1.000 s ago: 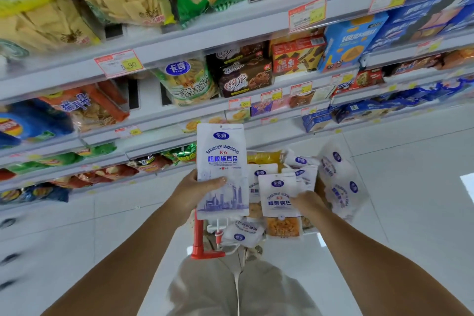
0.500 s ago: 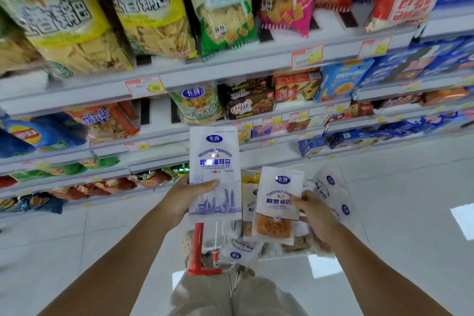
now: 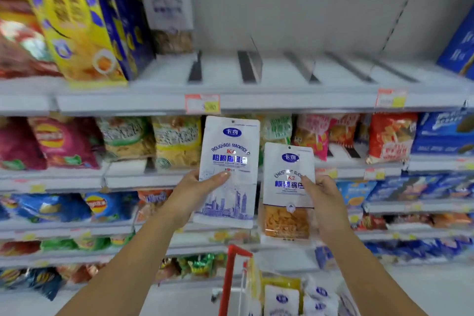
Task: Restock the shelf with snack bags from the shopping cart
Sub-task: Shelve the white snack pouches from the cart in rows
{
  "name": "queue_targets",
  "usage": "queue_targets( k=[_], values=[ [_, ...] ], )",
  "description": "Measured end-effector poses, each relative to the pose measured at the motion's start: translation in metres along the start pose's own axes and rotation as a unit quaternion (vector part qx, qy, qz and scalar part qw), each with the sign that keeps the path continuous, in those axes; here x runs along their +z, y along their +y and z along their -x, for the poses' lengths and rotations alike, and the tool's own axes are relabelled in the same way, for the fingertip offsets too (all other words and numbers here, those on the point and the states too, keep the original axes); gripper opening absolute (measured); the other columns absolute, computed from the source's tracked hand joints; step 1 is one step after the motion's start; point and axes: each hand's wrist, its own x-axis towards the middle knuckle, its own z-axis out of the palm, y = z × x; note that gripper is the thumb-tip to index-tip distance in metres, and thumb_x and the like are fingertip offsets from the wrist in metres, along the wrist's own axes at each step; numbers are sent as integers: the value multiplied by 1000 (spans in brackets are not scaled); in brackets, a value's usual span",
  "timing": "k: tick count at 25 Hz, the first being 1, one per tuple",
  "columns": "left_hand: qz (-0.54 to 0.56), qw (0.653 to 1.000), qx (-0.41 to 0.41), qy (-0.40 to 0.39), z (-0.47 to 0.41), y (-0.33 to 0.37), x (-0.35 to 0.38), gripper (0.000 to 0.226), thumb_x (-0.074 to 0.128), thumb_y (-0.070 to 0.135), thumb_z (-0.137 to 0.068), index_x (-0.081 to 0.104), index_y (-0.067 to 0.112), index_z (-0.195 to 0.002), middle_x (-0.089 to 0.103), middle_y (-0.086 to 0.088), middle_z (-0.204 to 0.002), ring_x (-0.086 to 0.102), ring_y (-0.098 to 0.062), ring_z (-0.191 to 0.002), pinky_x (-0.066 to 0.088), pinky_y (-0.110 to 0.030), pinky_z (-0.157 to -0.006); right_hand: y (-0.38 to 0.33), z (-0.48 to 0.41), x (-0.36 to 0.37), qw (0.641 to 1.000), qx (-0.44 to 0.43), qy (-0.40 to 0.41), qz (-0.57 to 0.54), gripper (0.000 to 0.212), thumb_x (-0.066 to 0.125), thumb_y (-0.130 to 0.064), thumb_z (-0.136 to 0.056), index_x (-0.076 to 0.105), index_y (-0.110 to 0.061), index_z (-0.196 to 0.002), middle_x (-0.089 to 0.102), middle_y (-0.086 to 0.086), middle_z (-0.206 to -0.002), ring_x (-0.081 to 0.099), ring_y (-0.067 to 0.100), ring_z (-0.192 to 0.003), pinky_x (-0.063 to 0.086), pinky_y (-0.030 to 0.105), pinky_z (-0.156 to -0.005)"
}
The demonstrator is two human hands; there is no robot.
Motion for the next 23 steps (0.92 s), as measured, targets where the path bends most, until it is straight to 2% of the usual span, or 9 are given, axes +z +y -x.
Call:
queue_targets(
  k=[2, 4, 7, 10, 14, 17, 18, 21, 23],
  values=[
    [-8, 999, 44, 24, 5, 29, -19, 38, 77, 43, -72, 72, 23, -104, 77, -1, -100, 75, -17, -87, 60, -33, -77, -27, 5, 29, 999, -35, -5, -23, 15, 61, -22, -93, 54, -11, -88, 71, 2, -81, 66, 9, -64, 49, 21, -54],
    [-19, 995, 83, 41, 10, 51, -38, 25, 72, 39, -82, 72, 23, -101, 77, 2, -95, 75, -12, -78, 56, -20, -59, -48, 9, 57, 997, -60, 1, -44, 15, 62, -24, -93, 54, -14, -85, 71, 2, -79, 65, 12, -65, 49, 30, -60],
    [-30, 991, 118, 48, 13, 80, -63, 16, 68, 35, -87, 72, 24, -99, 78, 3, -91, 74, -9, -75, 53, -16, -55, -71, 15, 93, 994, -89, 10, -65, 17, 62, -23, -93, 51, -14, -82, 69, -7, -65, 57, 17, -61, 40, 33, -56],
    [-40, 986, 153, 57, 16, 105, -78, 12, 68, 40, -85, 70, 32, -93, 77, 11, -91, 71, 1, -72, 50, -13, -57, -92, 22, 115, 991, -108, 26, -71, 17, 62, -24, -93, 52, -13, -85, 70, 2, -78, 65, 19, -70, 49, 34, -61],
    [-54, 983, 165, 57, 17, 119, -96, 14, 68, 48, -82, 65, 37, -90, 74, 22, -78, 68, 3, -68, 48, -15, -56, -120, 28, 135, 985, -167, 40, -25, 15, 59, -22, -95, 53, -9, -90, 62, -1, -75, 58, 8, -62, 38, 11, -42],
    [-27, 986, 151, 60, 19, 115, -109, 54, 74, 66, -63, 68, 31, -103, 76, 9, -98, 71, -13, -90, 54, -35, -85, -128, 28, 147, 982, -187, 40, 16, 16, 58, -24, -95, 52, -10, -91, 64, 1, -80, 60, 11, -69, 40, 15, -47],
    [-9, 987, 150, 58, 20, 117, -112, 60, 73, 66, -60, 68, 28, -106, 77, 6, -99, 73, -17, -91, 55, -39, -88, -128, 28, 150, 981, -188, 42, 29, 17, 58, -25, -95, 51, -11, -90, 65, 2, -80, 61, 13, -70, 40, 18, -49],
    [40, 981, 184, 50, 11, 141, -110, 40, 70, 50, -76, 67, 25, -107, 77, 2, -100, 73, -20, -93, 57, -42, -87, -124, 29, 150, 981, -182, 49, 44, 17, 58, -24, -95, 51, -11, -88, 65, 2, -78, 62, 16, -70, 41, 19, -52],
    [34, 968, 239, 73, -7, 173, -102, 24, 65, 41, -89, 60, 27, -108, 73, 6, -107, 71, -14, -94, 57, -35, -81, -118, 28, 143, 983, -167, 59, 50, 18, 58, -27, -95, 52, -10, -91, 67, 5, -83, 65, 19, -74, 42, 28, -58]
  ],
)
